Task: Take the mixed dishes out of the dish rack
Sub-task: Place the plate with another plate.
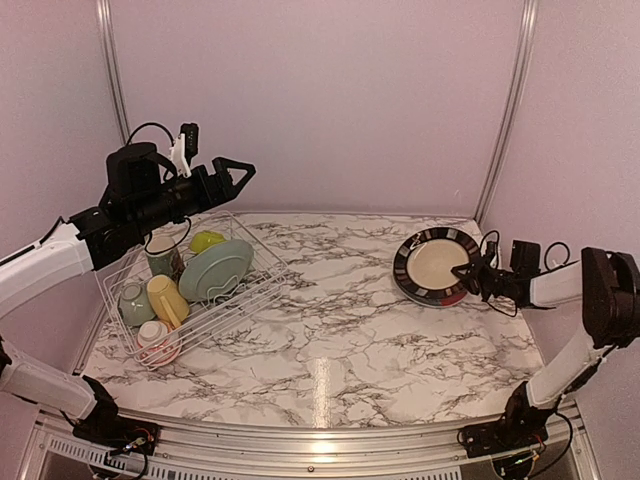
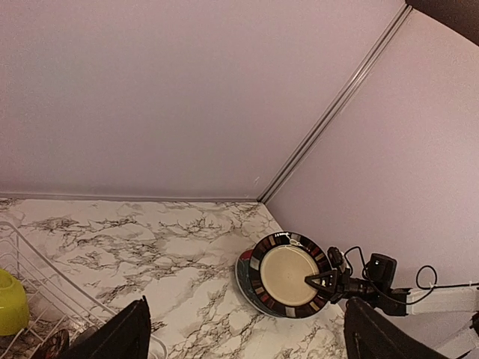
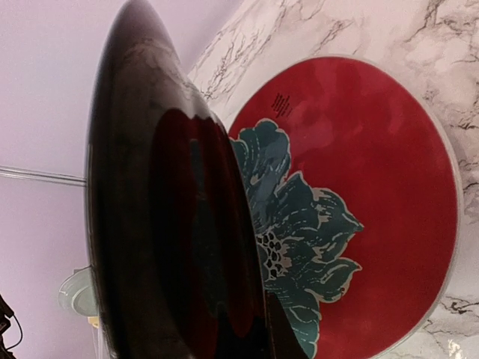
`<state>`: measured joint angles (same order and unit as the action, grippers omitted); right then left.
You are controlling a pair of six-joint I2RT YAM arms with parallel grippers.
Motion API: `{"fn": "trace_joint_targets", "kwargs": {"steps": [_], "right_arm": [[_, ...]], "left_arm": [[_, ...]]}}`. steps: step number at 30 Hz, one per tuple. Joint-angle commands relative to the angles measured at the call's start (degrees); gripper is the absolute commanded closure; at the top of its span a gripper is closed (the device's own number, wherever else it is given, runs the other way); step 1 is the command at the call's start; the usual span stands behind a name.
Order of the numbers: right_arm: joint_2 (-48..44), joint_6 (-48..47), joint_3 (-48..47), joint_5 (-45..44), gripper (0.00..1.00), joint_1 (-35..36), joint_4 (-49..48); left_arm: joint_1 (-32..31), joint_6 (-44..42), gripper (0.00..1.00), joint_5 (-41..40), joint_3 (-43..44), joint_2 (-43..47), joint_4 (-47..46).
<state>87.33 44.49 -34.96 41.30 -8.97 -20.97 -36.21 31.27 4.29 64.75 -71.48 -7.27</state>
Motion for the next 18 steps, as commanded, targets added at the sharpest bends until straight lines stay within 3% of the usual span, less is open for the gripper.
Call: {"fn": "trace_joint_targets", "kwargs": {"steps": [1, 9, 18], "right_arm": [[1.2, -0.1, -4.1, 2.7, 1.00, -0.3, -7.8], [4.4, -2.1, -3.4, 2.4, 0.87, -0.4, -7.9], [4.2, -7.9, -5.5, -1.2, 0.71, -0.4, -0.6]], "left_arm": [[0.1, -0.2, 0.08, 1.1, 0.0, -0.1, -0.9], [0.1, -0.6, 0.08, 1.1, 0.0, 0.3, -0.9], [-0.1, 0.4, 0.08, 2.2, 1.0, -1.1, -1.6]]}}
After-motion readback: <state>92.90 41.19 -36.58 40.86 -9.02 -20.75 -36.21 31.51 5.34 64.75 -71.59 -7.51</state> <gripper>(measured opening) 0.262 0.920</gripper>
